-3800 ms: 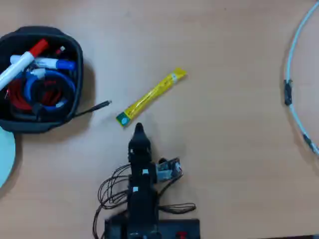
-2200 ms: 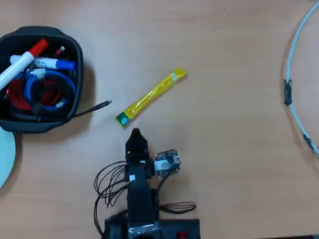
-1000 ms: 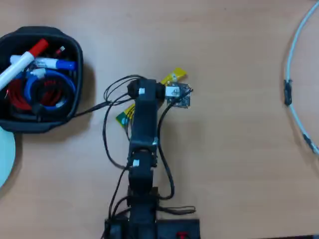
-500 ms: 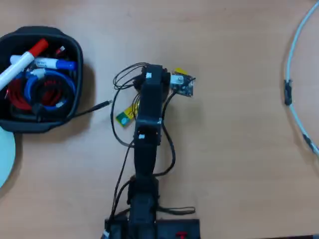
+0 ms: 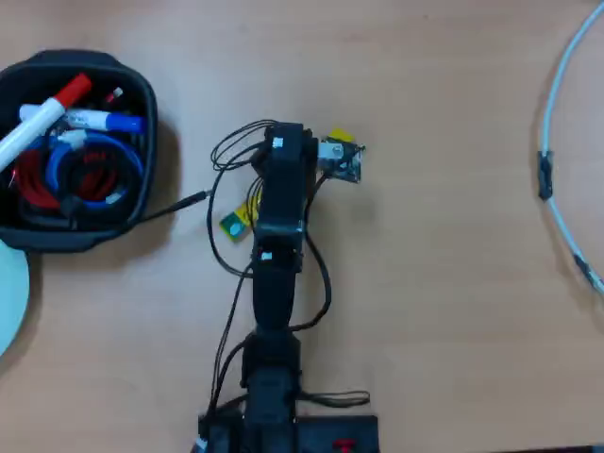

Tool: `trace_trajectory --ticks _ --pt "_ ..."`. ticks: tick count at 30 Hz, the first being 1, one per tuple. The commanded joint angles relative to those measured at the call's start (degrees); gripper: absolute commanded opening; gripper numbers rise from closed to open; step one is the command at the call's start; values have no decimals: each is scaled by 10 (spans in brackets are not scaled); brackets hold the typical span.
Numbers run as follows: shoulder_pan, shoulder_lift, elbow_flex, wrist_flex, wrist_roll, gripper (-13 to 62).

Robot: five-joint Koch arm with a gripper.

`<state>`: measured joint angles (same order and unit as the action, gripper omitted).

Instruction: Pick up the yellow instant coffee stick, then put it in the black bowl

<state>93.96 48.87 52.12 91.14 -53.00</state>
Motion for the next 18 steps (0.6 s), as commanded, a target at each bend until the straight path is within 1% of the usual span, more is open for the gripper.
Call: trace_trajectory --ticks 1,9,11,13,14,18 --pt "-9 -2 -43 33 33 512" --pt "-15 -11 -41 40 76 512" --pt "-16 -11 -40 41 92 499" --pt "-16 -11 -40 41 109 453" --pt "-16 -11 -40 41 117 413" --pt "-17 -11 -40 41 137 202"
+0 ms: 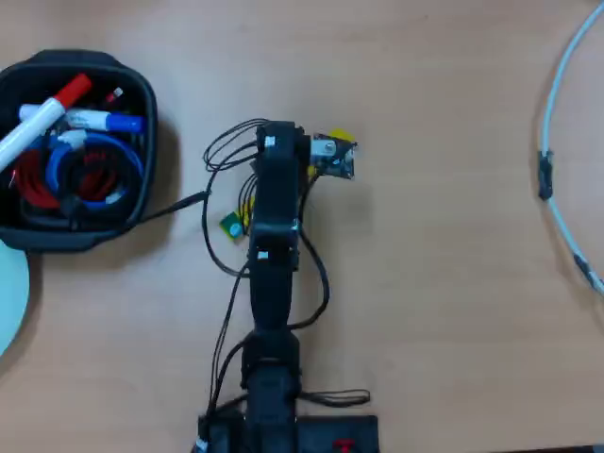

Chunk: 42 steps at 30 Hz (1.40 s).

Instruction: Pick up the yellow instant coffee stick, then put it in the black bowl

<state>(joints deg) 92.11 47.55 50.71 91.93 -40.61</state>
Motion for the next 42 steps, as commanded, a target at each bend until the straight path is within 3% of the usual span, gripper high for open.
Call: trace_trajectory --ticks 1,4,5,7,21,42 --pt "2 2 -25 33 17 139" --pt "1 2 -25 33 23 -64" --pt "1 2 -25 33 23 -100" --pt "1 2 -23 34 23 -56" --pt "3 22 -12 121 24 -69" --pt "-81 389 41 164 157 -69"
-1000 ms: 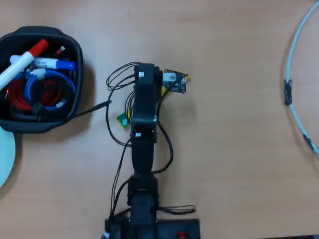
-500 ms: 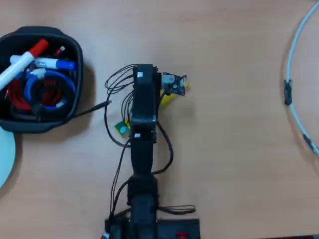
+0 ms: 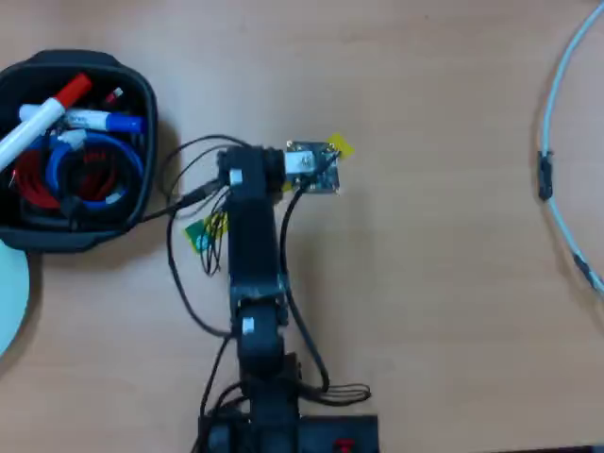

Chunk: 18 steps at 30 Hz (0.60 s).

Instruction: Pick up the yellow instant coffee stick, then put it in the black bowl

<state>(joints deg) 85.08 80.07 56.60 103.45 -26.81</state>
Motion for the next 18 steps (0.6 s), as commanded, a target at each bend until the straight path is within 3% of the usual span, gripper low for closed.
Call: trace_trajectory --ticks 1,18 --pt "-20 73 -18 49 26 -69" --pt "-217 95 -96 25 255 -69"
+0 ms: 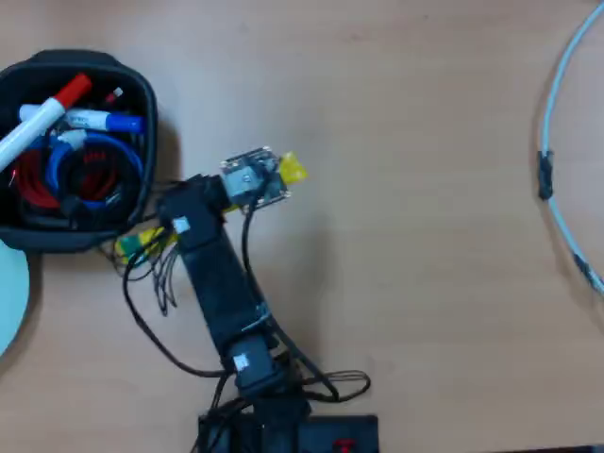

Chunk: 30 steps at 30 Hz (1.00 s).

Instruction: Pick up the yellow instant coffee stick, then put it in the black bowl

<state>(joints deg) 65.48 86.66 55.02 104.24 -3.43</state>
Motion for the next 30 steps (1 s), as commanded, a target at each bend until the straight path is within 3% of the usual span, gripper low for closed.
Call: trace_trajectory --ticks 1,30 --pt "-32 29 -87 14 22 -69" --pt "-155 -110 -98 -366 117 -68"
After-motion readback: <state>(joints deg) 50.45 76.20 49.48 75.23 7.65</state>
